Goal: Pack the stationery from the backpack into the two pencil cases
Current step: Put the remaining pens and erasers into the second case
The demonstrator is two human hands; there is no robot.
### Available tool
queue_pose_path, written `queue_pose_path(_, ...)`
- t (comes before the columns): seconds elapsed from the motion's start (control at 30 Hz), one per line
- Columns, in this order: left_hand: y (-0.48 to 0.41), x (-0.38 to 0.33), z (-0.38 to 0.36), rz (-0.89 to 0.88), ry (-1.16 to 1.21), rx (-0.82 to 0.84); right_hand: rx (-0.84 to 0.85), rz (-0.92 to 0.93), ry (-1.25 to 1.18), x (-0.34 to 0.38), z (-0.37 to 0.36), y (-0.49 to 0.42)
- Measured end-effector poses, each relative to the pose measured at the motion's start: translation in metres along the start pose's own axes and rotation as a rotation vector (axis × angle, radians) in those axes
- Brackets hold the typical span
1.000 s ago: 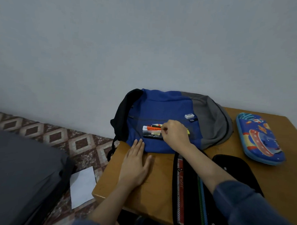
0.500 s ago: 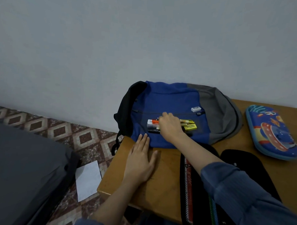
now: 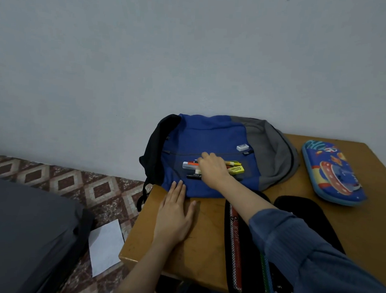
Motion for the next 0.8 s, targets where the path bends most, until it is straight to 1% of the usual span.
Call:
queue_pose_path(0.07, 0.0, 0.0, 0.0, 0.011, -0.006, 0.003, -0.135, -0.039, -0.111, -0.004, 0.004, 0.006)
queue_pose_path(0.13, -0.001, -0.001, 0.0, 0.02, -0.005, 0.009, -0.294, -0.151, -0.326, -0.015, 0.016, 0.013)
queue_pose_path(0.17, 0.0, -0.001, -0.001, 0.023, -0.006, 0.018, -0.348, -0.228, -0.46, -0.024, 0.023, 0.019)
queue_pose_path(0.23, -0.001, 0.001, -0.001, 0.027, -0.015, 0.024, -0.416, -0.359, -0.715, -0.044, 0.036, 0.029)
queue_pose_path(0.3, -0.003, 0.002, -0.001, 0.029, -0.017, 0.019, -0.464, -0.444, -0.853, -0.067, 0.044, 0.042)
queue_pose_path(0.37, -0.002, 0.001, -0.002, 0.029, -0.019, 0.01, -0.466, -0.495, -0.91, -0.091, 0.046, 0.061)
queue_pose_path(0.43, -0.001, 0.0, -0.002, 0.034, -0.034, 0.014, -0.47, -0.507, -0.908, -0.114, 0.04, 0.086)
queue_pose_path(0.5, -0.002, -0.004, -0.002, 0.064, -0.133, 0.035, -0.461, -0.51, -0.877, -0.134, 0.03, 0.111)
queue_pose_path(0.57, -0.006, -0.019, -0.003, 0.105, -0.262, 0.021, -0.4, -0.509, -0.878, -0.151, 0.023, 0.135)
queue_pose_path(0.63, -0.01, -0.046, -0.005, 0.121, -0.203, -0.061, -0.327, -0.539, -0.91, -0.164, 0.017, 0.153)
queue_pose_path(0.67, -0.01, -0.06, -0.008, 0.087, -0.134, -0.096, -0.301, -0.564, -0.931, -0.168, 0.014, 0.159)
queue_pose_path(0.73, -0.005, -0.095, -0.021, -0.067, 0.008, -0.089, -0.283, -0.624, -0.935, -0.174, 0.008, 0.173)
queue_pose_path(0.77, -0.001, -0.108, -0.024, -0.146, 0.092, -0.044, -0.277, -0.635, -0.93, -0.172, 0.006, 0.173)
queue_pose_path(0.8, 0.005, -0.123, -0.032, -0.223, 0.168, 0.049, -0.27, -0.645, -0.924, -0.173, 0.003, 0.176)
Point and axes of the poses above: each hand's wrist, its own y-axis away from the middle knuckle, its own z-axis out of the back of the hand, x = y × z, the point moved 1 cm from there along -y, towards the middle knuckle, and after that the axes turned 14 degrees about y, right-handed, at the moved point
